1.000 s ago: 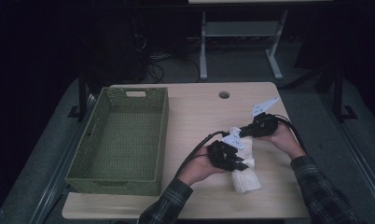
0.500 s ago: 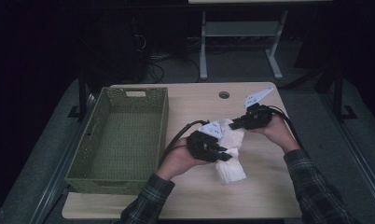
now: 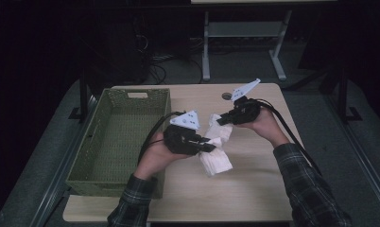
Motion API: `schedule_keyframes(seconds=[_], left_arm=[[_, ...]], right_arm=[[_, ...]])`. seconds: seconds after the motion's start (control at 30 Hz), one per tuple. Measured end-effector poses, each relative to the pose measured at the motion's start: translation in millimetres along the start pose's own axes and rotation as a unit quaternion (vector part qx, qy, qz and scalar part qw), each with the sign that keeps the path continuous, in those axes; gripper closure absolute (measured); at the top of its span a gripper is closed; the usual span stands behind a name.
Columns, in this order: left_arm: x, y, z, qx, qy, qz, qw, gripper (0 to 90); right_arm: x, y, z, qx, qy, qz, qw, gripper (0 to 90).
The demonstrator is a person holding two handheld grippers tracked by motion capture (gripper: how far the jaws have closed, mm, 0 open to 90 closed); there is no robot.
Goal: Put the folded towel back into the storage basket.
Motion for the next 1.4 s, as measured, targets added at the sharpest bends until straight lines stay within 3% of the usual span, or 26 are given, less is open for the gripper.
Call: schedule_keyframes(seconds=[0.4,0.8,1.03,1.2,1.27,1.4], left_arm=[[57.4,17.3,18.5,0.015,-0.020,-0.021,0.9995,78.7],[96.4,25.1,36.0,0.032,-0.028,-0.056,0.9976,78.7],[110.4,26.8,44.9,0.038,-0.018,-0.066,0.9970,78.7],[122.4,26.8,51.9,0.046,-0.023,-0.078,0.9956,78.7],[128.1,27.8,57.2,0.049,-0.020,-0.084,0.9951,78.7],[136.7,29.3,66.5,0.062,-0.018,-0.099,0.9930,78.7]], right_arm=[[-27.6,9.1,-50.0,0.036,-0.002,-0.004,0.9994,79.9],[-66.1,12.7,-91.1,0.056,-0.007,-0.020,0.9982,80.0],[-89.7,17.6,-109.6,0.066,-0.010,-0.027,0.9974,80.0],[-104.4,21.7,-118.6,0.076,-0.014,-0.032,0.9965,80.0],[-108.0,24.1,-122.0,0.069,-0.014,-0.033,0.9970,80.0],[-118.3,25.8,-129.9,0.082,-0.012,-0.033,0.9960,80.0]])
Point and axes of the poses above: each handheld gripper's, and its own axes: x roughly backward along the jaws, z roughly out of its underside, y roughly to its left, the point moved 2 cm from there along -x, roughly forward along the jaws, and after that the axes turned 3 degrees about -y, right-handed, at the moved point
